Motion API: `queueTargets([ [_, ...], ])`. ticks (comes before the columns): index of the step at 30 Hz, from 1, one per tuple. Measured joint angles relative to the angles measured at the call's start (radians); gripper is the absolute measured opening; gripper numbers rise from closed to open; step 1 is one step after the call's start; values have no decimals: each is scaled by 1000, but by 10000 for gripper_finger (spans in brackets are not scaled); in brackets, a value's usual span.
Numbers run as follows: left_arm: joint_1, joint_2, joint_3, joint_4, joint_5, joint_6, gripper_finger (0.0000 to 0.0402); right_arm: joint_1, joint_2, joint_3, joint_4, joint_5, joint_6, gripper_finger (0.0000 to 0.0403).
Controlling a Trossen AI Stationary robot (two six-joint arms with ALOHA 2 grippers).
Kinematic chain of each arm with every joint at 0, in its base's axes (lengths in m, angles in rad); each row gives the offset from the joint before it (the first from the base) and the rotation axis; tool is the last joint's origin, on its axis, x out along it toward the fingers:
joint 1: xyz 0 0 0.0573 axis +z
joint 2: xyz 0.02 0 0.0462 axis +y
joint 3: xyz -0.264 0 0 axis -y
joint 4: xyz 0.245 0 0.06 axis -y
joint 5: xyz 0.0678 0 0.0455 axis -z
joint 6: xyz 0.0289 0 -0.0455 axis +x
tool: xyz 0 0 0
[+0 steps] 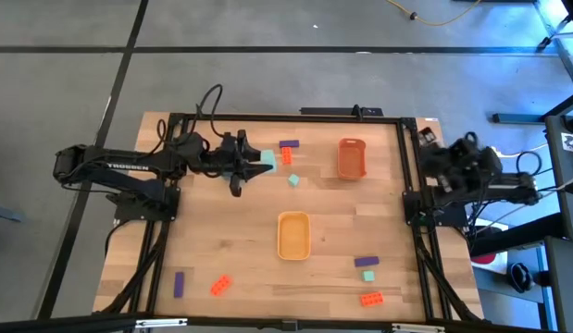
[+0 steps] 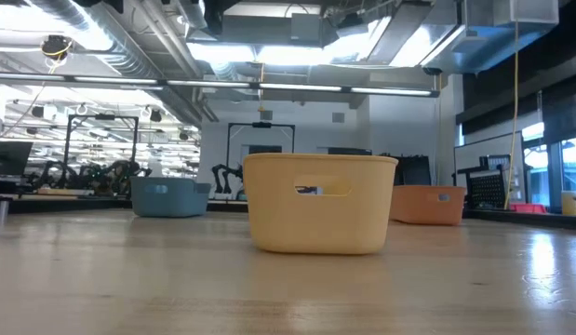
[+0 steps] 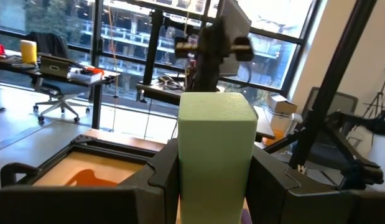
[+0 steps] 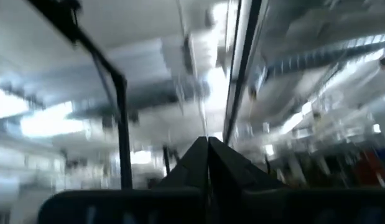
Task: Sort & place blocks by color
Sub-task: Put the bottom left light blue block into the blue bin
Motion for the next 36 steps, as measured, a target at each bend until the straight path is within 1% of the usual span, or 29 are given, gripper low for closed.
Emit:
queueTargets([
  [2,0,0,0,-2,3,0,122,1,101,80,-139,32,-11,16],
  [6,0,0,0,-4,7,1,122,0,273,204,-352,183,-7,16],
  [10,0,0,0,-6,7,2,122,0,399,289,-479,186,2,24],
  [13,0,0,0,-33,8,2,122,0,459,326,-524,147,51,52],
  [16,0,0,0,-61,11,2,122,0,502,341,-572,142,94,100],
  [19,0,0,0,-67,26,2,122,0,539,342,-604,139,141,157],
  [23,0,0,0,-72,30,2,122,0,578,342,-618,84,155,230],
  [26,0,0,0,-72,30,2,122,0,590,343,-616,57,156,271],
  [28,0,0,0,-72,31,2,122,0,591,343,-618,51,156,290],
  [30,0,0,0,-72,30,2,122,0,590,343,-617,48,158,298],
  [33,0,0,0,-70,25,-11,122,0,590,343,-619,47,156,298],
  [36,-14,21,0,-26,-11,-39,122,0,609,344,-618,47,155,295],
])
